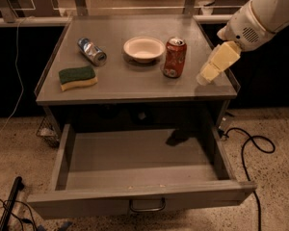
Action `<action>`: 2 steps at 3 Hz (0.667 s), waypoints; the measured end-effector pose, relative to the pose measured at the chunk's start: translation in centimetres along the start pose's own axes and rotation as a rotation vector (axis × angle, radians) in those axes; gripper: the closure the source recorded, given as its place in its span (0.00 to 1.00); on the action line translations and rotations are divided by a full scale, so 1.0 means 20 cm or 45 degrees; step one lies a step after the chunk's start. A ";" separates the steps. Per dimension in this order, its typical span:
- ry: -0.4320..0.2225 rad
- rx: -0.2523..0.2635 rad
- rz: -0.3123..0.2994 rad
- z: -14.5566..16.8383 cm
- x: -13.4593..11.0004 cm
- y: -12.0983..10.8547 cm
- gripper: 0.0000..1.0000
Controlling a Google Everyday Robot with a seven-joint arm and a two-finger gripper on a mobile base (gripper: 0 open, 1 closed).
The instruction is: Place coke can into top drawer
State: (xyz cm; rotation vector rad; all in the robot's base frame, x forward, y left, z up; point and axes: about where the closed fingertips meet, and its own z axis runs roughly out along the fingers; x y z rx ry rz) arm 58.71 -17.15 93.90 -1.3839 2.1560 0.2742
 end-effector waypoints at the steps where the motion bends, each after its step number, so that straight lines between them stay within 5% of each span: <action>1: 0.004 -0.016 0.090 0.17 -0.01 -0.08 0.00; 2: 0.004 -0.016 0.090 0.17 -0.01 -0.08 0.00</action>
Offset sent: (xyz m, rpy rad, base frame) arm 0.0217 0.0074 -0.0202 0.0200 0.0329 -0.0426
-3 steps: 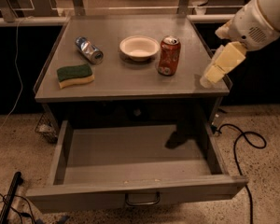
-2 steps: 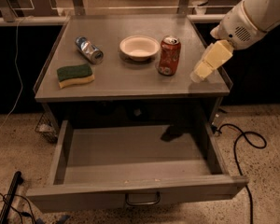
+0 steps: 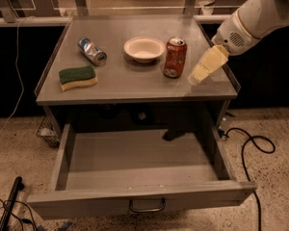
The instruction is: Place coke can into top drawer
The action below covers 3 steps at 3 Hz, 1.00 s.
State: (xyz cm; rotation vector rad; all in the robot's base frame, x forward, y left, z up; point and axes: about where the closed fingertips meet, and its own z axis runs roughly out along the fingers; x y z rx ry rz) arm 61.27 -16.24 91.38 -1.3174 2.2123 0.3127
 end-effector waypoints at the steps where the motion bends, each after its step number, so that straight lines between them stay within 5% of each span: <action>1: -0.057 0.055 0.002 0.03 -0.06 -0.05 0.00; 3: -0.295 0.193 -0.019 0.14 -0.29 -0.33 0.00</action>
Offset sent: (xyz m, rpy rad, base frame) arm 0.0943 0.0145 0.0356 0.1641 -0.3295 -0.0681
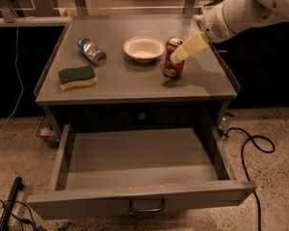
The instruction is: Place coke can into top drawer
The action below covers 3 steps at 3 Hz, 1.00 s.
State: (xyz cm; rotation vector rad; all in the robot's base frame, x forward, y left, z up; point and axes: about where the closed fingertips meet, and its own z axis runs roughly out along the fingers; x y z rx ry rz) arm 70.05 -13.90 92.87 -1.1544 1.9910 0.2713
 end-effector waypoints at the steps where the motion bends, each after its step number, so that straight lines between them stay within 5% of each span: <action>1: -0.031 -0.003 0.006 0.15 -0.06 -0.04 0.00; 3: -0.017 -0.034 0.011 0.35 -0.07 -0.01 0.00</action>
Offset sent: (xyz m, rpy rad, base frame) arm 0.0528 0.0544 -0.0369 0.0276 0.0268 0.0209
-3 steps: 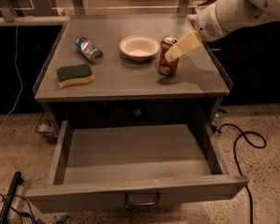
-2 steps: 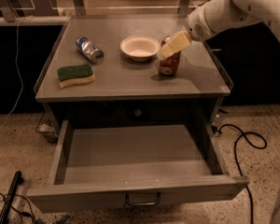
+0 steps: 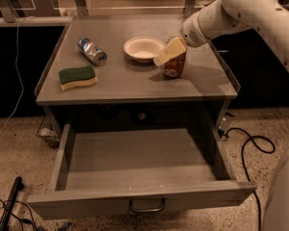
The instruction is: Place coke can into top drawer
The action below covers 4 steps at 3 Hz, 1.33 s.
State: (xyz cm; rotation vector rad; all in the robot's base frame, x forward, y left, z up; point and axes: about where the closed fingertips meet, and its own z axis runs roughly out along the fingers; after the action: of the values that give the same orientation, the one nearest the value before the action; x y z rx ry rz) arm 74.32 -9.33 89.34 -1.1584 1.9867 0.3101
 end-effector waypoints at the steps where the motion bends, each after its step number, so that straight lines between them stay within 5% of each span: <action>1: 0.000 0.000 0.000 0.00 0.00 0.00 0.18; 4: 0.000 0.000 0.000 0.00 0.00 0.00 0.88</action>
Offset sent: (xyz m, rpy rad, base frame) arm 0.0001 0.0002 -0.0002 -0.0001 0.0000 0.0000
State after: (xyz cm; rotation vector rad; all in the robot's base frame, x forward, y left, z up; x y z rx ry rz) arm 74.34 -9.31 89.30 -1.1586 1.9868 0.3103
